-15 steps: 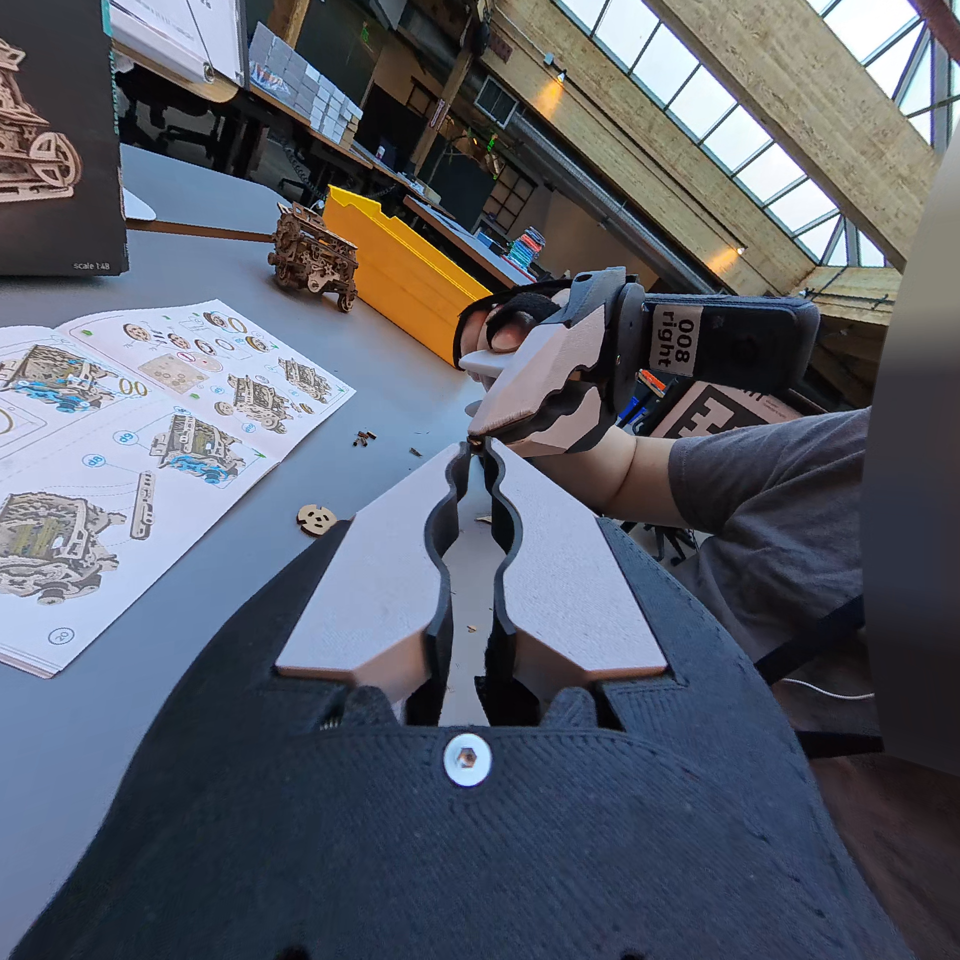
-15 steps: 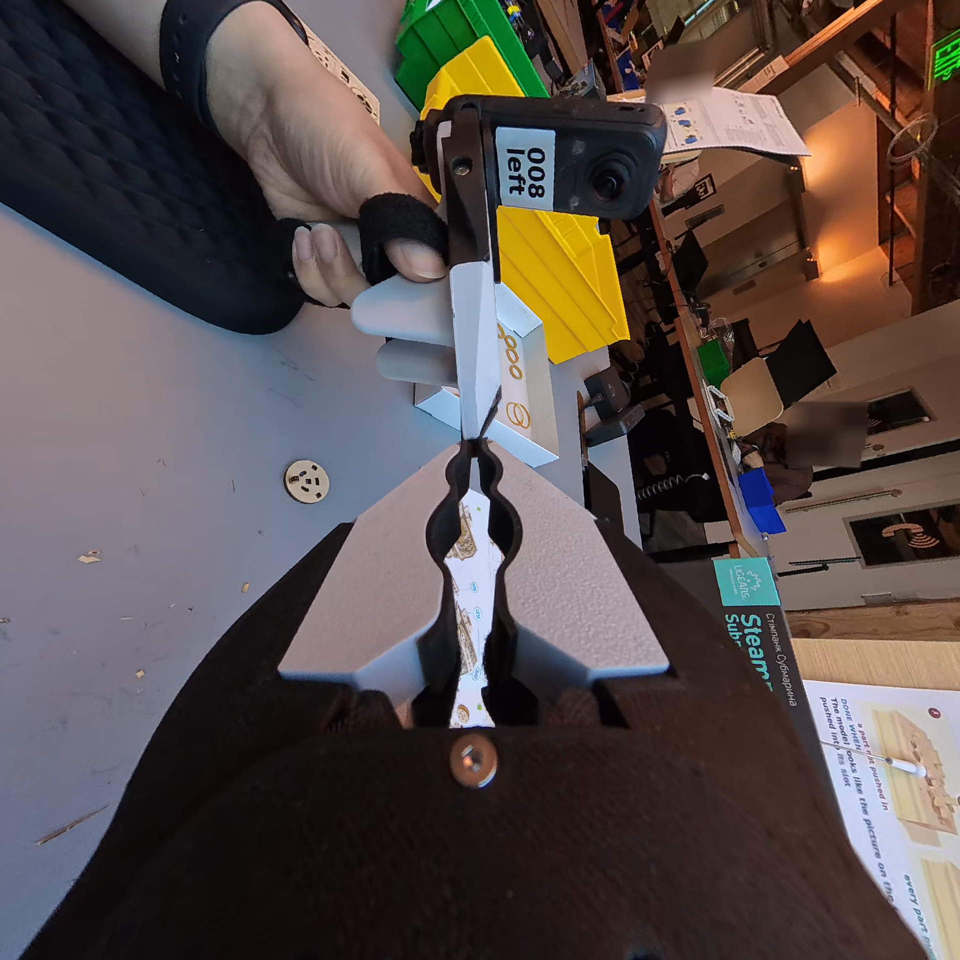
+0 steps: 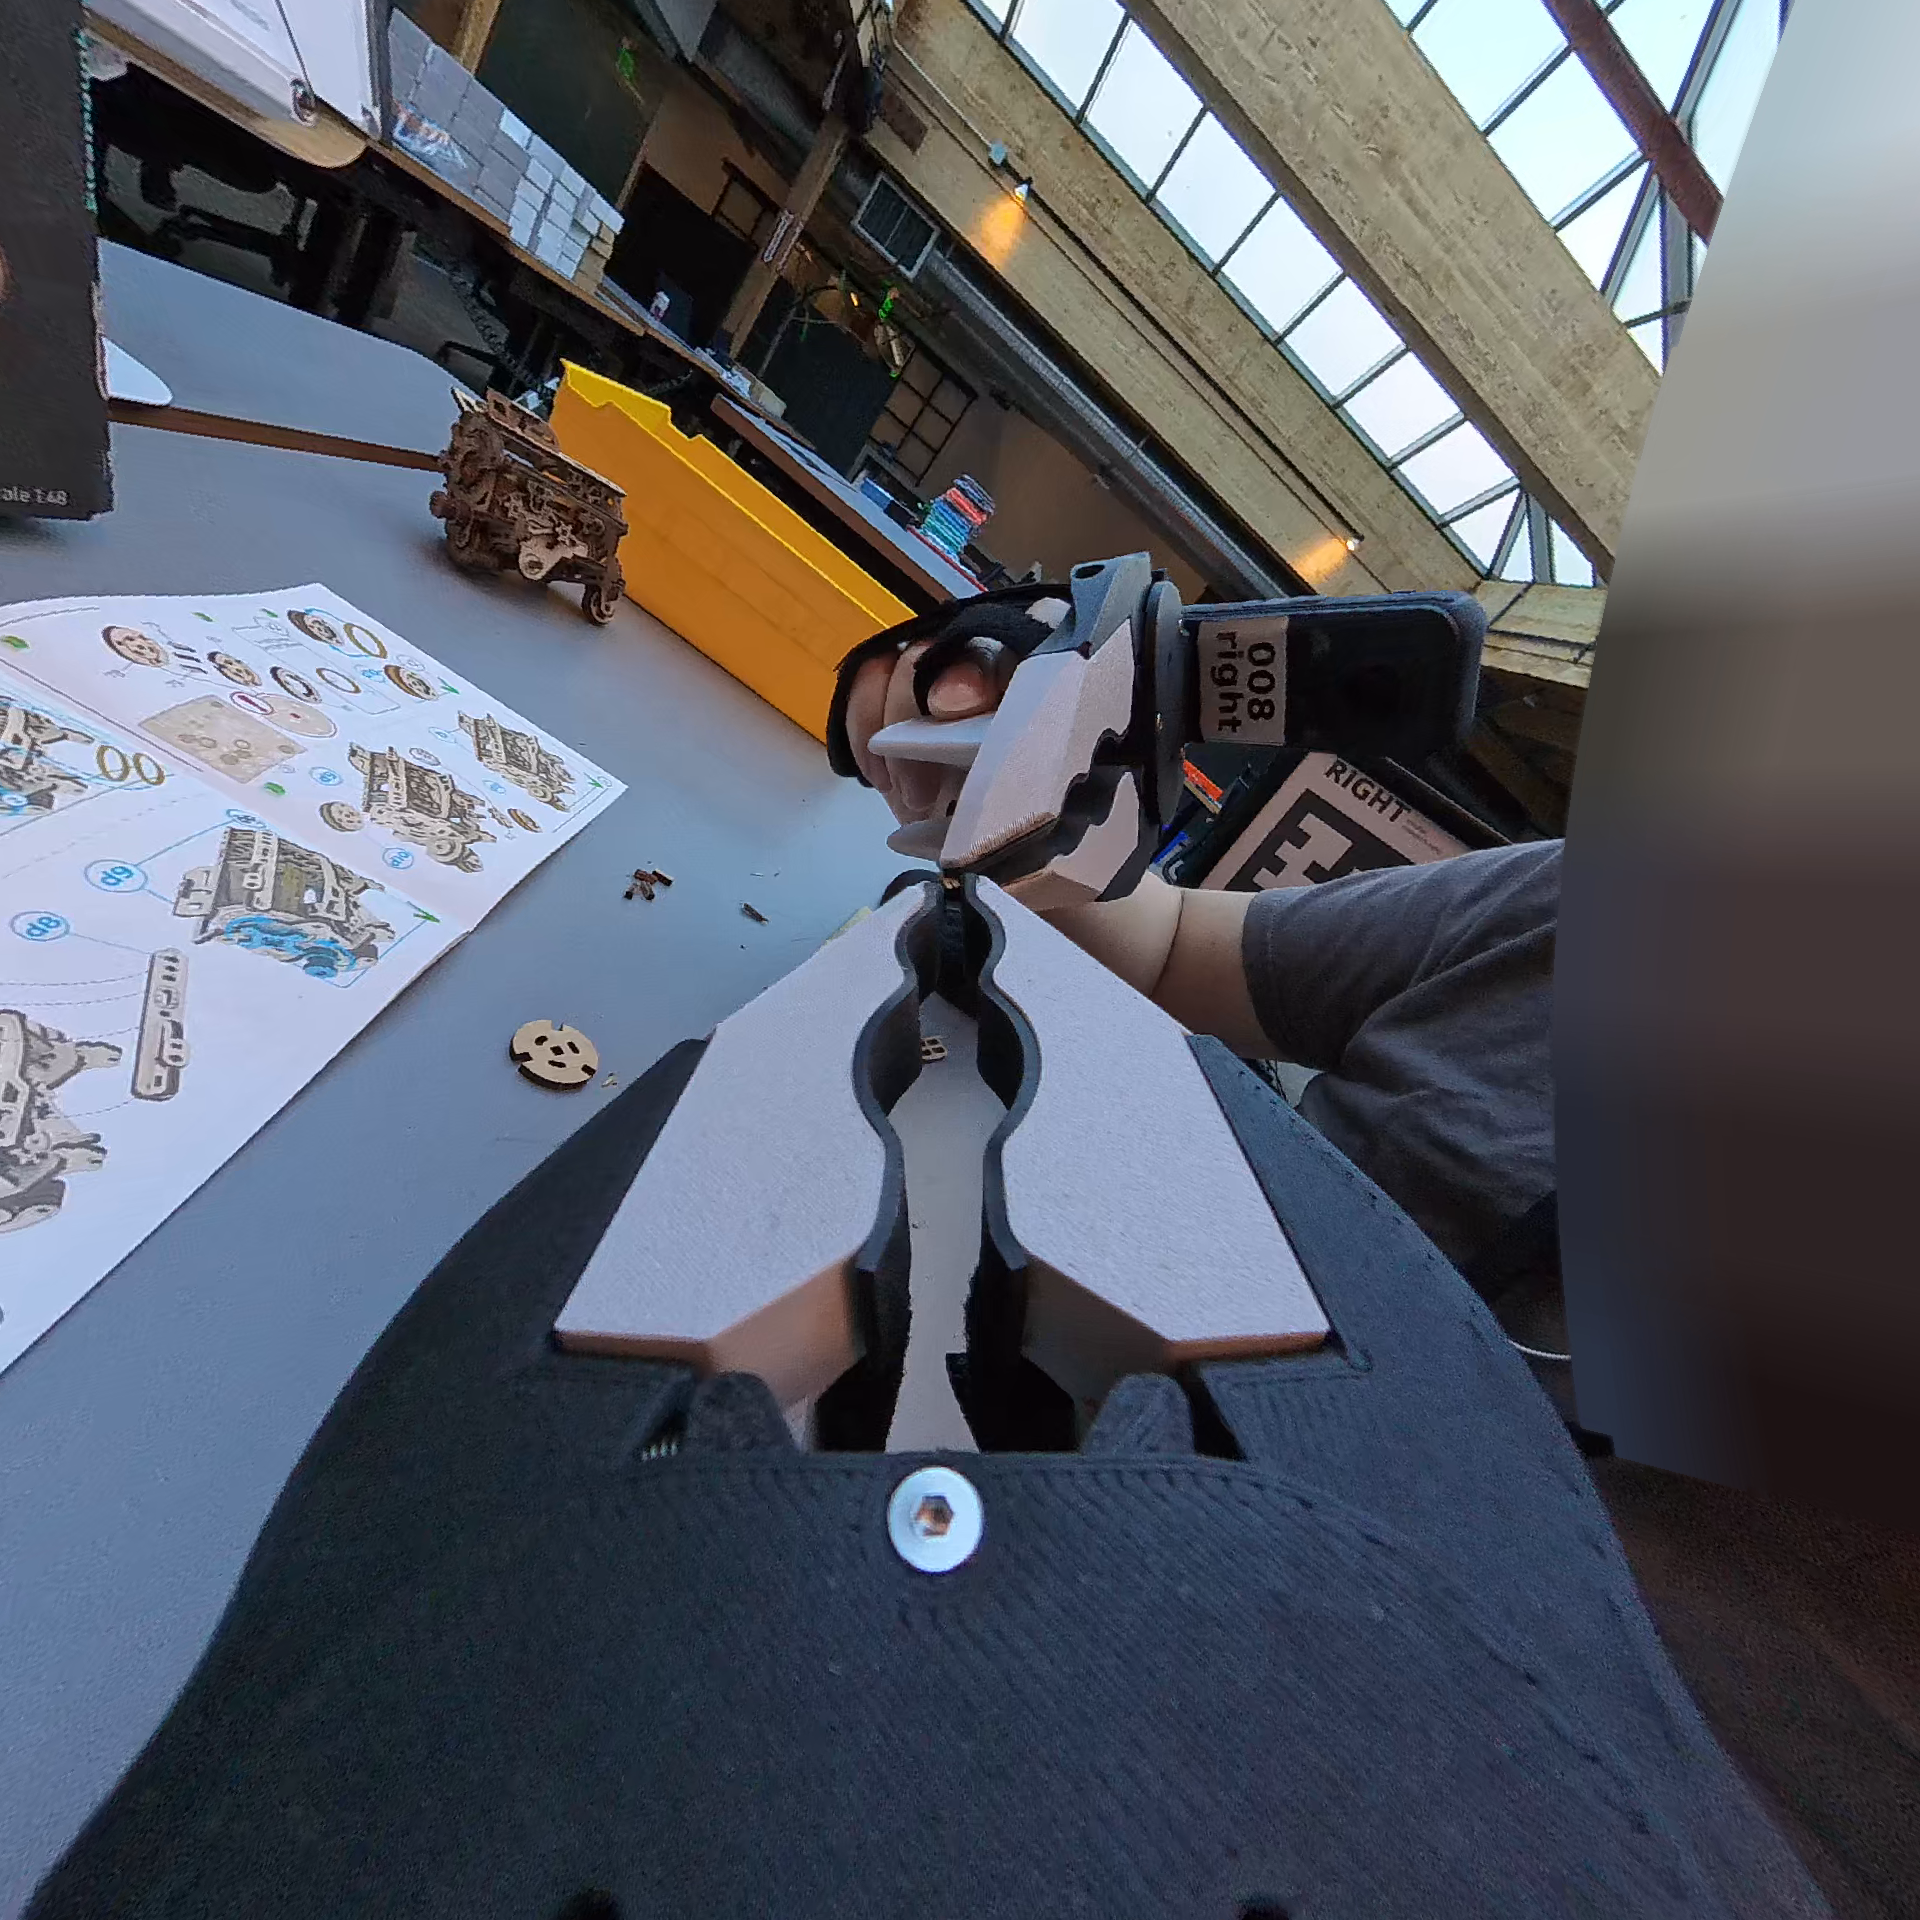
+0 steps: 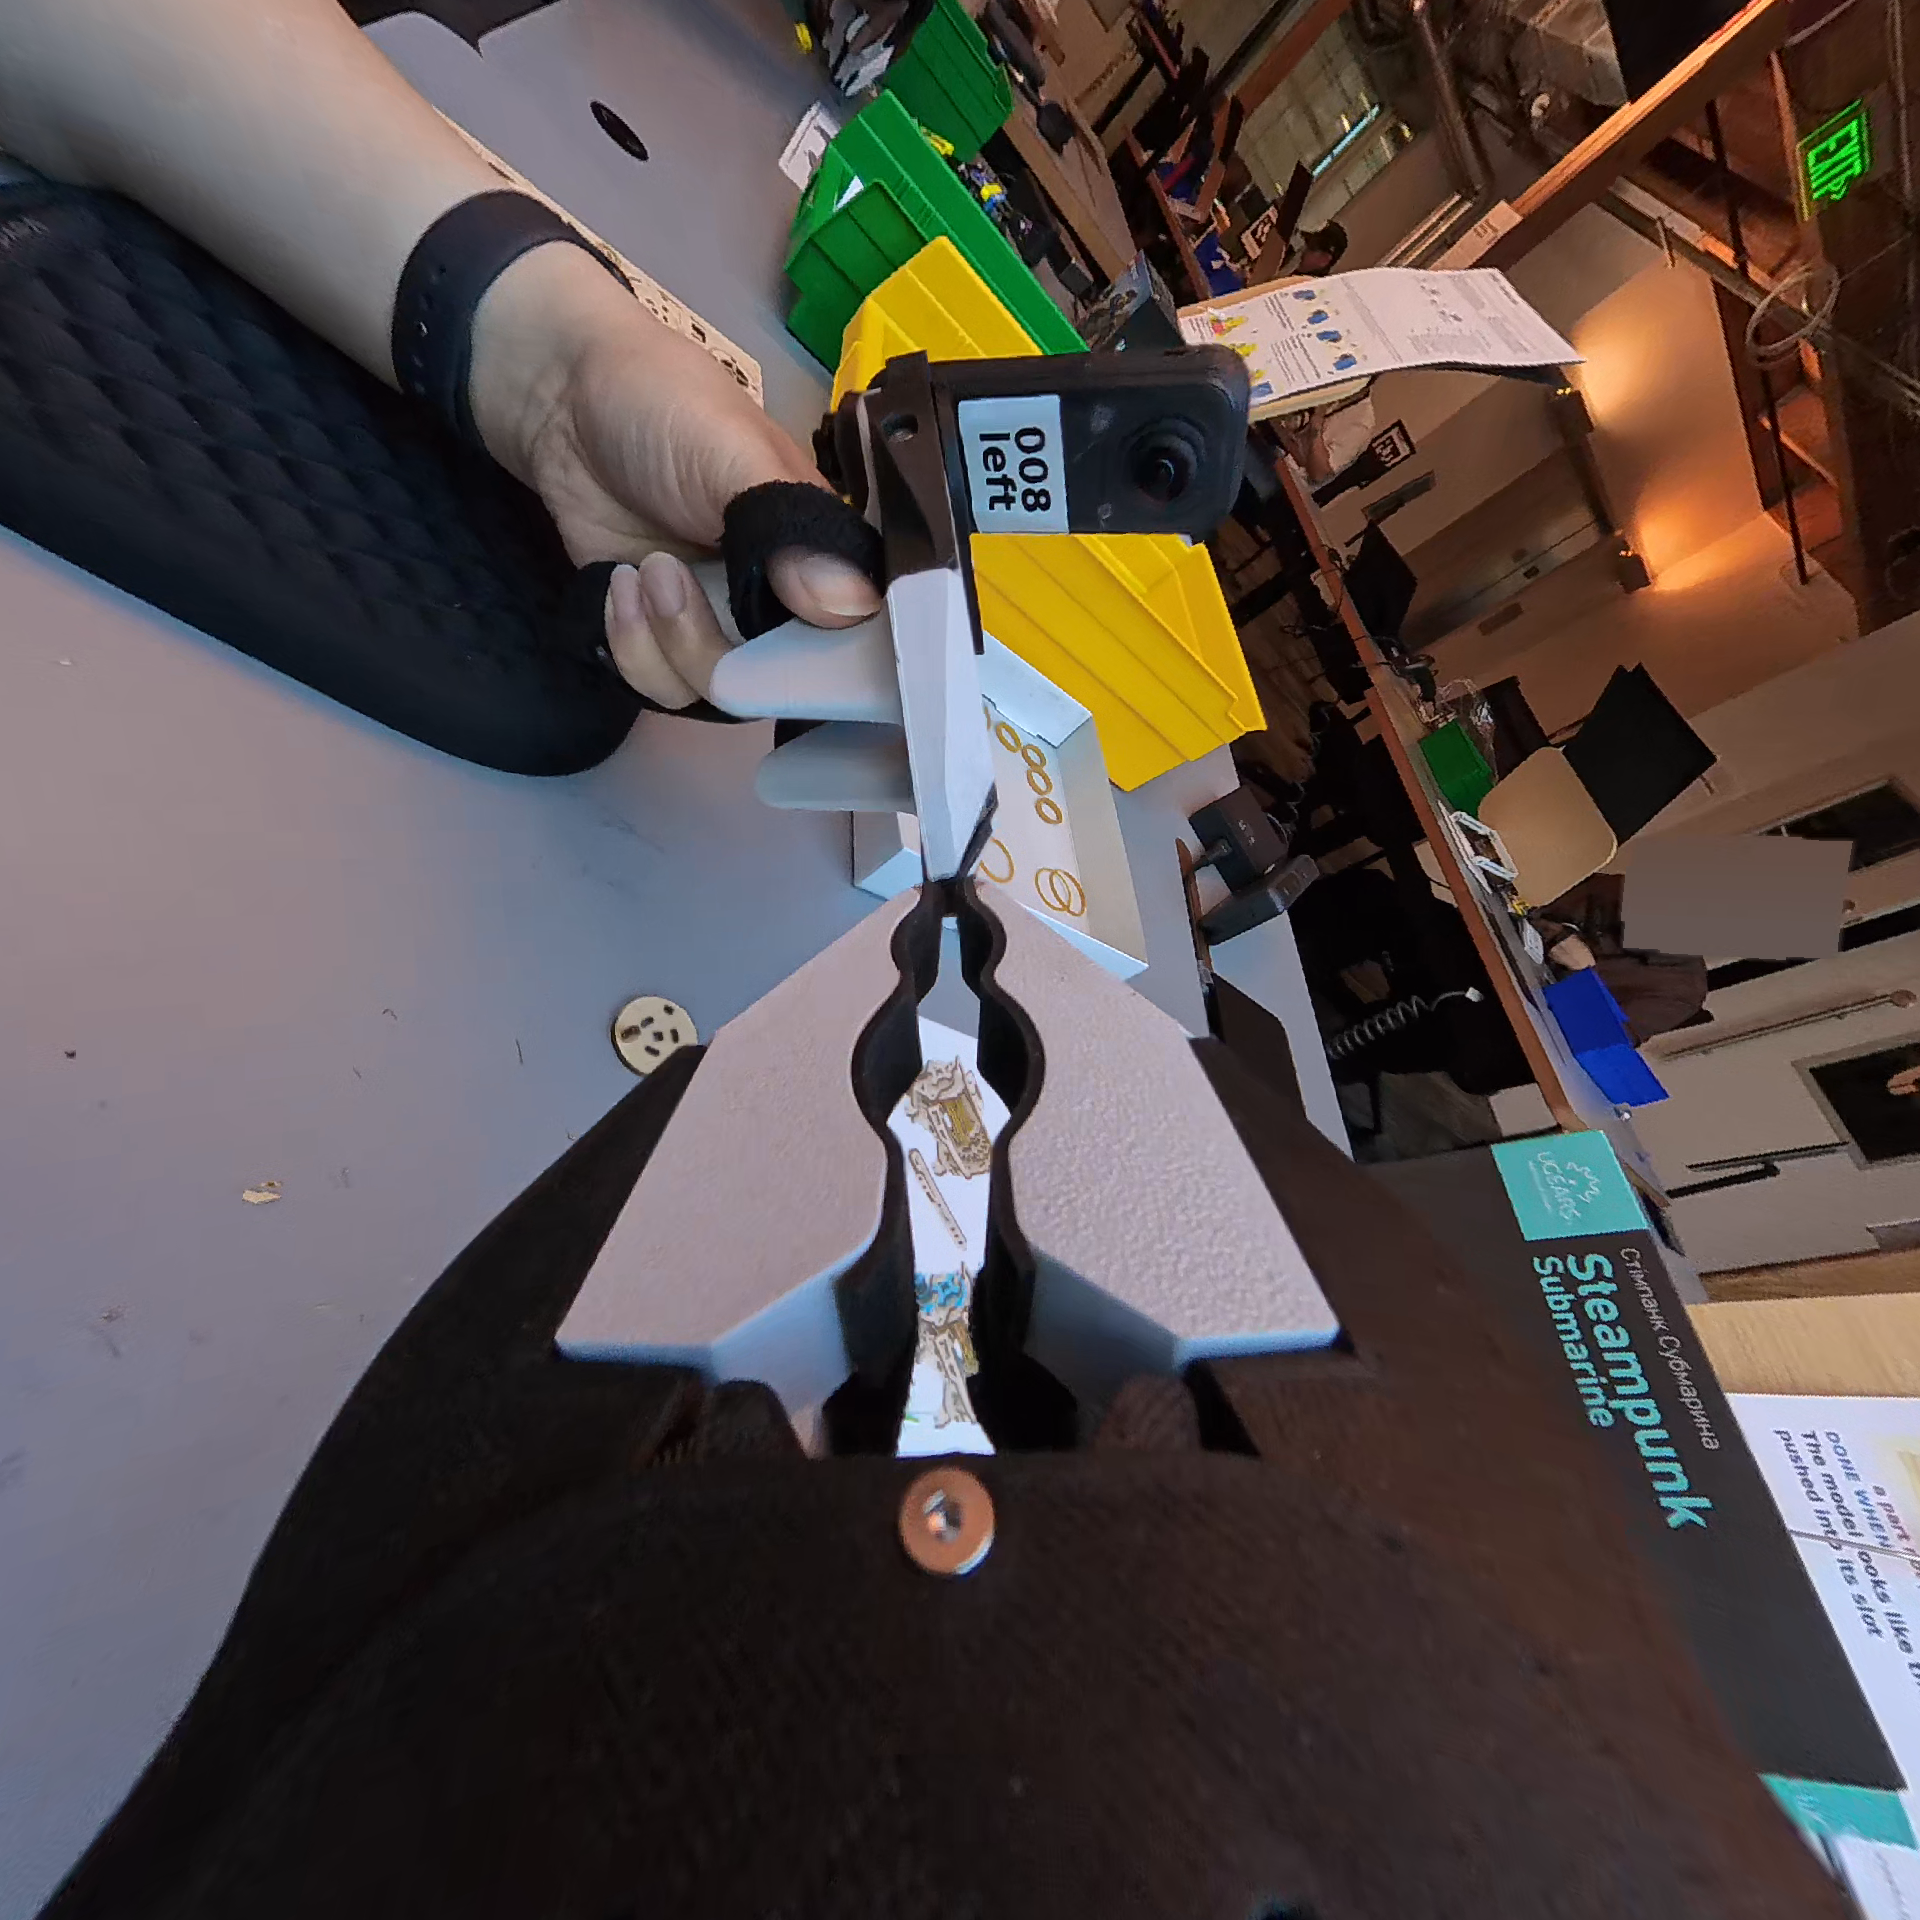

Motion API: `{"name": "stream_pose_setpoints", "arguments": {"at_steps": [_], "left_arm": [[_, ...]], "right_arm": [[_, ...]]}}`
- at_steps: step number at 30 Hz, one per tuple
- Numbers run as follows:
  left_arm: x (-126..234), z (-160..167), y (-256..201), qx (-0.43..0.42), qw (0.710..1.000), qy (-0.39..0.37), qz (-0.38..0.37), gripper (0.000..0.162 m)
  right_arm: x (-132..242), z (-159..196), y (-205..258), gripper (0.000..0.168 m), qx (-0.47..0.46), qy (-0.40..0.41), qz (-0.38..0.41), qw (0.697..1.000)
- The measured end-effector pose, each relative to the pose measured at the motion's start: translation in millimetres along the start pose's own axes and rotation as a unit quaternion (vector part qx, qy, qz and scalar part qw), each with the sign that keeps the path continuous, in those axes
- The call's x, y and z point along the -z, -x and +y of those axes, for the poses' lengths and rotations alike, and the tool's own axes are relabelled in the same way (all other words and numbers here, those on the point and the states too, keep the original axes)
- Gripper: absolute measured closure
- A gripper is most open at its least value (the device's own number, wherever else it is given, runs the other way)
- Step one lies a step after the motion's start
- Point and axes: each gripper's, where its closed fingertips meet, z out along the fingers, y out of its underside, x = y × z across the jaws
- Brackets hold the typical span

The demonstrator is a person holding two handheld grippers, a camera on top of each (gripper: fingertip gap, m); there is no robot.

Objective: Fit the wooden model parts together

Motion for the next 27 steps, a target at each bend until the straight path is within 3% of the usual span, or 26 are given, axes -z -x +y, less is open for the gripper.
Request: {"name": "stream_pose_setpoints", "arguments": {"at_steps": [4,7,11,15,20,27], "left_arm": [[0.8,-1.7,-6.1,-0.026,1.0,-0.003,0.011,0.161],[2.2,-4.9,-13.1,-0.071,0.997,-0.012,0.016,0.161],[5.4,-7.0,-16.6,-0.197,0.98,-0.016,-0.021,0.161],[5.6,-7.4,-28.9,-0.292,0.955,-0.019,-0.035,0.161],[3.8,-5.2,-39.4,-0.353,0.935,-0.018,-0.039,0.161],[1.9,-1.6,-42.6,-0.363,0.931,-0.012,-0.034,0.162]], "right_arm": [[4.0,-4.0,-3.6,0.161,-0.065,-0.032,-0.019,0.997],[11.5,-10.2,-10.5,0.155,-0.164,-0.08,-0.047,0.982],[17.9,-18.1,-12.3,0.145,-0.352,-0.152,-0.142,0.913],[19.8,-26.9,-11.0,0.143,-0.432,-0.196,-0.2,0.857],[13.2,-27.6,1.6,0.15,-0.409,-0.181,-0.205,0.87],[14.9,-35.0,4.4,0.161,-0.362,-0.19,-0.187,0.893]]}}
